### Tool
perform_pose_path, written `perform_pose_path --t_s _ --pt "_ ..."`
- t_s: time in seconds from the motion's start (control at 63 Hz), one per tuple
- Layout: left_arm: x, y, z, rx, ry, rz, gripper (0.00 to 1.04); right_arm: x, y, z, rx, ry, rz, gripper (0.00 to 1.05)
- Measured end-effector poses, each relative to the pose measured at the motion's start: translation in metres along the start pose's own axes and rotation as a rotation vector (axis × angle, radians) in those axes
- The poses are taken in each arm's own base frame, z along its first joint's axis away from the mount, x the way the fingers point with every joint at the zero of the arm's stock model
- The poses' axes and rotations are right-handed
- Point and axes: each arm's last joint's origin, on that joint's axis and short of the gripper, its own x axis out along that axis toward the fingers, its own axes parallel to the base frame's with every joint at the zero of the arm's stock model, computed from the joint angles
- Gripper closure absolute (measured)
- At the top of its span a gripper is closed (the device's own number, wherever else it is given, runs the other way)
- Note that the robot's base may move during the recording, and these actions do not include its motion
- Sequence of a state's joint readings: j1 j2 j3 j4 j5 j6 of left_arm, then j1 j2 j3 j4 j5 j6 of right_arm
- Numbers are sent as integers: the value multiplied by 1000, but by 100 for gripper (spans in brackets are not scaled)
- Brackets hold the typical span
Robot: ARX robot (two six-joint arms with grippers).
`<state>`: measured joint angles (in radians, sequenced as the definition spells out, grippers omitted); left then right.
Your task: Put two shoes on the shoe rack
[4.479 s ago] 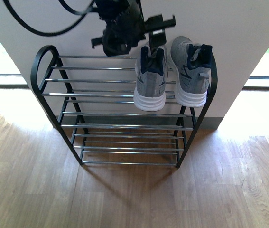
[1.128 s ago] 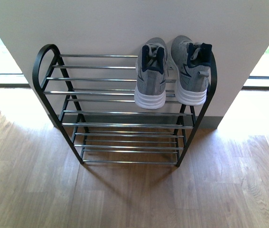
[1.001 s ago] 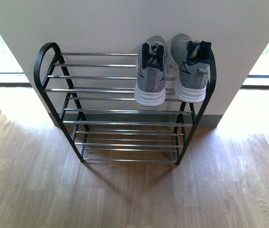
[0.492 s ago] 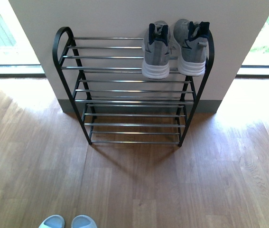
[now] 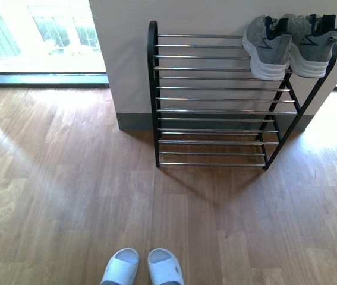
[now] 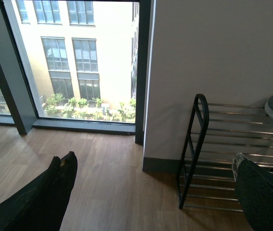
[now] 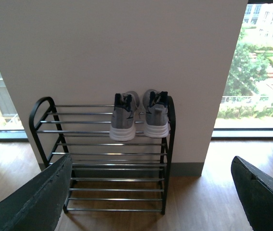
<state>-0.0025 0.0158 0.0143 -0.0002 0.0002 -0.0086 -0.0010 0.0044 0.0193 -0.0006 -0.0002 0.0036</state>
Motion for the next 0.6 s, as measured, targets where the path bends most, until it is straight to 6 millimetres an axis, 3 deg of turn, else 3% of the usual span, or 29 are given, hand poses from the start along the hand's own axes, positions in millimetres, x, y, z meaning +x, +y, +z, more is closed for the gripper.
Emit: perform_pose_path --t_s 0.604 --pt "0 0 0 0 0 2 9 0 0 0 0 0 2 9"
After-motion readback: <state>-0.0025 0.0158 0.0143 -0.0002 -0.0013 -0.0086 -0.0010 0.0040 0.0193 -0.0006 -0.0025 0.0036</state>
